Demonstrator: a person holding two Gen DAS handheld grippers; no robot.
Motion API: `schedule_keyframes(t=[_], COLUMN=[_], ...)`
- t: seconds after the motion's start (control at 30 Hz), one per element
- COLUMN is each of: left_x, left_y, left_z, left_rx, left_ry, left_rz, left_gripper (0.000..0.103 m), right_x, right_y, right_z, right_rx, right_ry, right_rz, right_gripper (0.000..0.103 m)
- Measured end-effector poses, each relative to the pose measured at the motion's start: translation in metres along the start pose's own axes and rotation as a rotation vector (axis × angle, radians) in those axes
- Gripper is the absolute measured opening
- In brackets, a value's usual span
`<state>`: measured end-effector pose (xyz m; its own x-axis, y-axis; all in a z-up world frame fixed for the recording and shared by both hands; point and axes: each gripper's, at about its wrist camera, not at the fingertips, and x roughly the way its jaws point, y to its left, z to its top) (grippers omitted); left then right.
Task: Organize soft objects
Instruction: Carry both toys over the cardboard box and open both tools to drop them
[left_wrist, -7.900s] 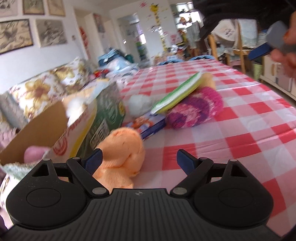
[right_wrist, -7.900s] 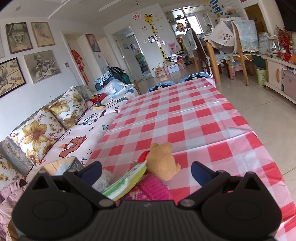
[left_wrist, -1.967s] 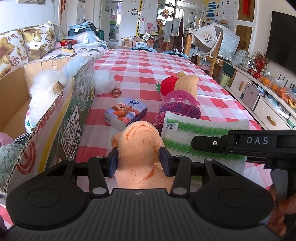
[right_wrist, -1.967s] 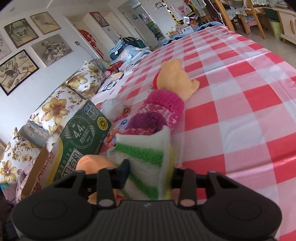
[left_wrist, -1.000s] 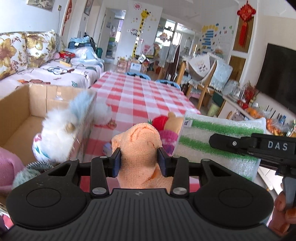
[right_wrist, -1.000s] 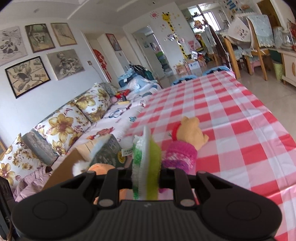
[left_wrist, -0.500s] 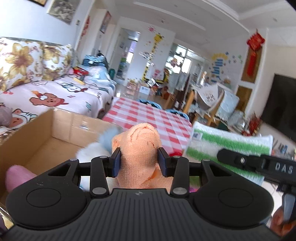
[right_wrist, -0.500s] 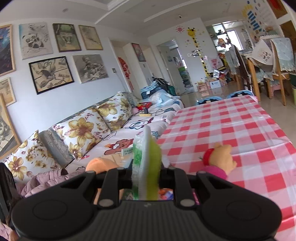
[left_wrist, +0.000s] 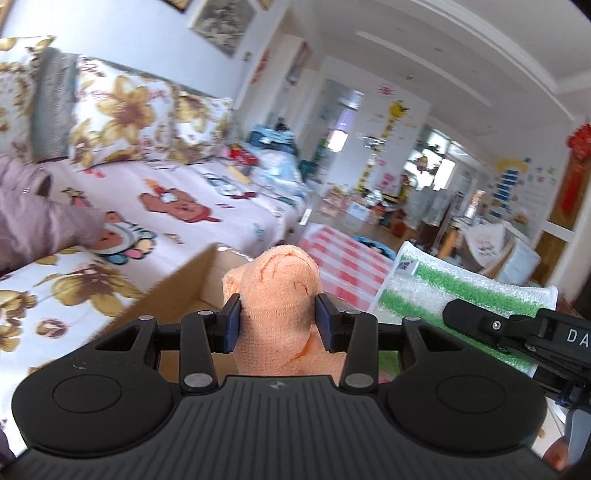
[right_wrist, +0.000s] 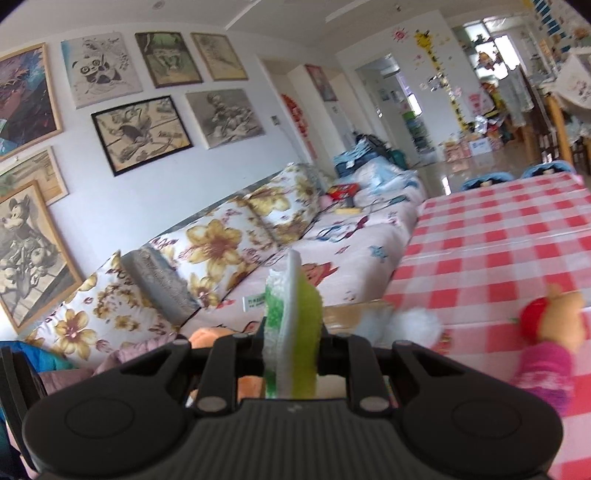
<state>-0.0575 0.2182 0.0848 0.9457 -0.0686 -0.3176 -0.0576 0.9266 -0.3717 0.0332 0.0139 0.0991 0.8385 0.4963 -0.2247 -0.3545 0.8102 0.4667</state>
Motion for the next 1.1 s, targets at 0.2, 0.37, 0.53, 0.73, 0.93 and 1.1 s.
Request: schedule_keyframes(t=[0.2,0.37,0.53,0.73,0.93,1.1], left_x=[-0.002,-0.005,-0.007,-0.002,-0.005,-0.008], left_y=[0.006,0.011,0.013,0.017,0.016,0.010], left_z=[0.001,0.000,0.000,0.002,0.004,0.002], left_rx=[-0.025,-0.044,-0.036,-0.044,-0.045,-0.014], left_ry=[0.014,0.036,0.041,0.058,0.044,0.032], left_rz=[0.084,0.128,0.162,0.199,0.208,0.197], left_gripper=[0.050,0.050,0.051,0.060,0.078,0.087], right_x=[0.038,0.057,0.070,0.077,0.051,0.025], right_y=[0.006,0.005,0.009,0.020,0.034,0.039], right_z=[-0.008,-0.018,-0.026,-0.035,-0.030,-0.026], right_rx=[0.031,0.063,0.084,0.018,-0.141,-0.252], right_ry=[0.058,0.095,0.130,0.188,0.152,0.108], right_rz=[0.014,0.006,0.003,-0.022,-0.090,-0.139], right_gripper=[0.018,0.018,0.019,0.054,0.081,0.090])
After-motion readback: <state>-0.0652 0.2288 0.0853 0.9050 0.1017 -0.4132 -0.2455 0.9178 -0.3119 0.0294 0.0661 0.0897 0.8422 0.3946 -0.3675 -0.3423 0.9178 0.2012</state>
